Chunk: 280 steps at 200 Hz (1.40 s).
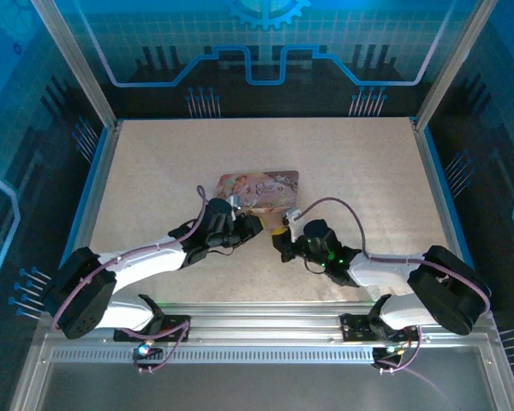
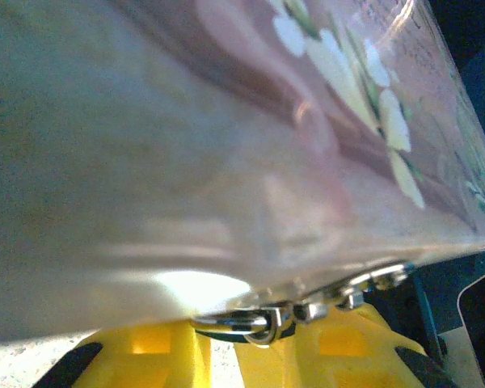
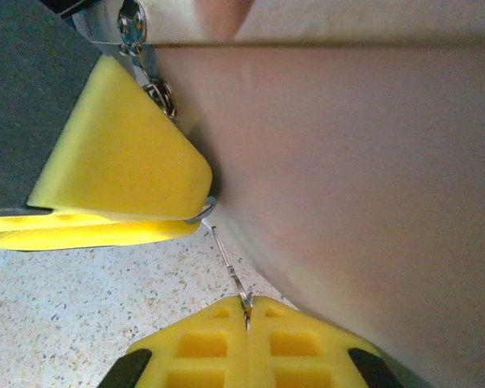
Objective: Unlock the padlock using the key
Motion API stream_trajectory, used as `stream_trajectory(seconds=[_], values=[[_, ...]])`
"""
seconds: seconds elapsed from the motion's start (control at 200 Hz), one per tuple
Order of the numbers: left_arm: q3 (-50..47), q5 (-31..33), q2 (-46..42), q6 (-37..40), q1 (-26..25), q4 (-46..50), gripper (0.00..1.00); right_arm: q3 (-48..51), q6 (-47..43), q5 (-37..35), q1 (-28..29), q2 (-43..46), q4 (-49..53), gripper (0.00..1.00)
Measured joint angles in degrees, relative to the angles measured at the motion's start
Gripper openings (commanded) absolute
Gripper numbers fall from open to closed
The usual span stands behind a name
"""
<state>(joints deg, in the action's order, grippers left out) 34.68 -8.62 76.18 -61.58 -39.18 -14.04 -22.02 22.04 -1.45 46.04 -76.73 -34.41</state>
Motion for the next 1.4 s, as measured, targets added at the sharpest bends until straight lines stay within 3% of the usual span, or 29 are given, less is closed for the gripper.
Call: stream_trajectory(seconds=[1.401], values=[[0.0, 0.1, 0.7, -0.1, 0.1, -0.2, 0.21, -0.8, 0.2, 0.5, 0.0, -2.7, -3.8, 0.05]])
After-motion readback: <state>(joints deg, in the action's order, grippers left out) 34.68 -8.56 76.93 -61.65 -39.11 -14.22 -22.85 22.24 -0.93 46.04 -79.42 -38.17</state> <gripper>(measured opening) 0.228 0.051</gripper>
